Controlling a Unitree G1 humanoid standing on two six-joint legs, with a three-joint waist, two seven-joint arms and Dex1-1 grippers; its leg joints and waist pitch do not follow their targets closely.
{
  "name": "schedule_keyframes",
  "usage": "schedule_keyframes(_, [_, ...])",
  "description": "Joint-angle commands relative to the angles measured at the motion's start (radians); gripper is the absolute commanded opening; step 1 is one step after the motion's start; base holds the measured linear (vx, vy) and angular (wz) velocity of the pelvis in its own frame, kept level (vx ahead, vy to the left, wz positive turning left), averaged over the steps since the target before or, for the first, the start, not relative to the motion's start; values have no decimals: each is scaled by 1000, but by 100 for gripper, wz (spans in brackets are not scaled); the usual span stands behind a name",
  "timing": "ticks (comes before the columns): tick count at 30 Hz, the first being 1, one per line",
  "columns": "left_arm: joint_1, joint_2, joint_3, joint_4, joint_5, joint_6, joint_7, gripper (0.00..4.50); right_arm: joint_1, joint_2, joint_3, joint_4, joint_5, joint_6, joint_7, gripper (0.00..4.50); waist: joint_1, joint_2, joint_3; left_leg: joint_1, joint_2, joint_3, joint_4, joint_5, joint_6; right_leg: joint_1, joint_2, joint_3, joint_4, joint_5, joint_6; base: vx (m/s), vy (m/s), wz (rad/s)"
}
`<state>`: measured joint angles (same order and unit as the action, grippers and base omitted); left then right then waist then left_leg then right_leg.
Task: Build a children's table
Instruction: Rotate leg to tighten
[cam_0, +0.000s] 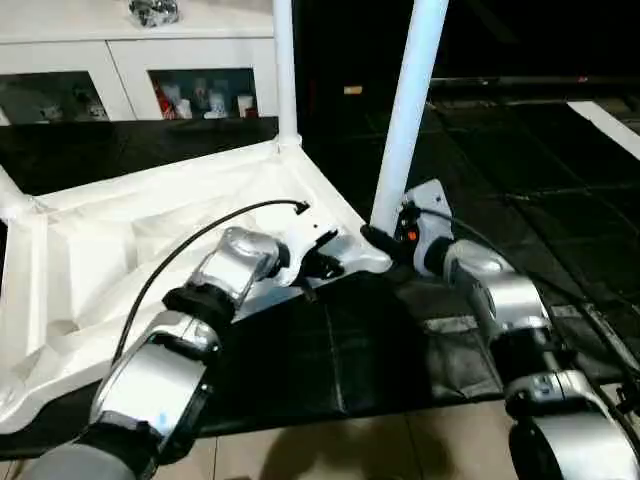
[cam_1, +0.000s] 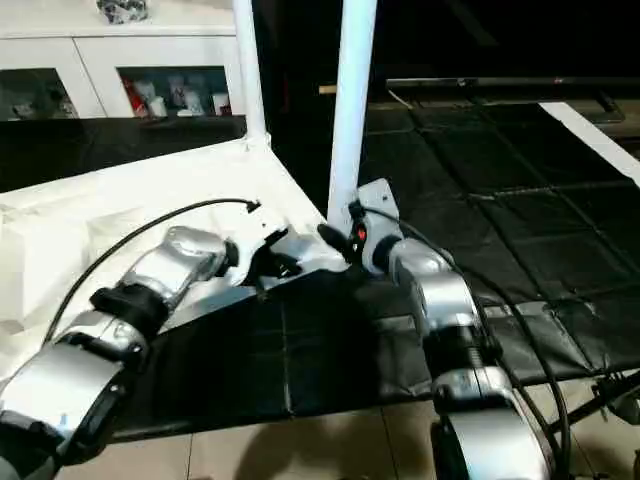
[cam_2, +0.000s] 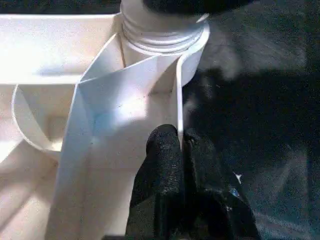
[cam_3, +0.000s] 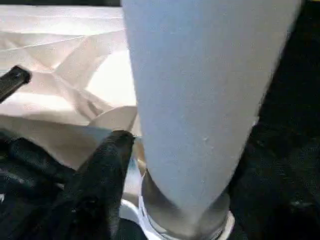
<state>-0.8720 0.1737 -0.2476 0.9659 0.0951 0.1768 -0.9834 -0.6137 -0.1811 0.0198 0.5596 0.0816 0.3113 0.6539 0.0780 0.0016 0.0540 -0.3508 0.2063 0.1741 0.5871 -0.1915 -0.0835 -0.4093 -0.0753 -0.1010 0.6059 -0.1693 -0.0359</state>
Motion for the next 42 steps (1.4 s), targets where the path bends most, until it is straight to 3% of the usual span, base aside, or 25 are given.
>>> schedule_keyframes(1, [-3, -7, -29, -70, -16, -76, -92, 0, 33, 0, 81, -30, 31, -7, 122, 342, 8, -6, -72, -3, 20, -4, -58, -117, 74, 74, -74, 56, -73, -177, -206, 0, 0, 0])
schedule_keyframes(7, [40, 57, -60, -101, -24, -164, -264, 0, 76, -126, 76, -84, 69, -74, 339, 395, 26, -5, -70, 1, 25, -1, -58, -133, 82, 70, -74, 56, -75, -191, -199, 0, 0, 0])
schedule_keyframes(11, [58, 95, -89, -120, -18, -205, -356, 0, 93, -196, 90, -129, 105, -74, 500, 395, 41, 0, -72, 4, 29, -1, -57, -150, 81, 68, -74, 56, -71, -192, -201, 0, 0, 0])
schedule_keyframes(16, [70, 135, -118, -131, -11, -259, -444, 0, 93, -259, 109, -143, 159, -54, 677, 395, 58, -5, -72, 2, 29, -1, -56, -147, 78, 67, -75, 56, -72, -206, -196, 0, 0, 0])
schedule_keyframes(17, [72, 142, -121, -137, -12, -264, -466, 0, 88, -264, 111, -134, 167, -57, 702, 369, 59, -5, -72, 3, 30, -1, -57, -147, 77, 67, -76, 56, -72, -212, -195, 0, 0, 0])
schedule_keyframes(22, [77, 163, -131, -152, -8, -276, -510, 0, 76, -278, 130, -110, 167, -55, 761, 349, 62, -6, -72, 1, 30, -2, -57, -135, 67, 65, -75, 55, -69, -209, -194, 0, 0, 0])
schedule_keyframes(23, [77, 165, -131, -153, -9, -277, -512, 0, 74, -278, 132, -108, 169, -56, 765, 324, 62, -6, -73, 1, 30, -3, -57, -133, 66, 66, -75, 55, -68, -209, -193, 0, 0, 0])
schedule_keyframes(37, [73, 177, -127, -153, -14, -276, -542, 0, 64, -271, 161, -103, 184, -36, 833, 212, 64, -4, -74, 0, 29, -3, -56, -128, 62, 65, -75, 54, -69, -216, -187, 0, 0, 0])
schedule_keyframes(42, [72, 173, -123, -149, -15, -263, -537, 0, 75, -265, 163, -115, 189, -25, 832, 202, 65, -4, -74, 0, 28, -3, -56, -131, 57, 66, -74, 54, -70, -223, -184, 0, 0, 0])
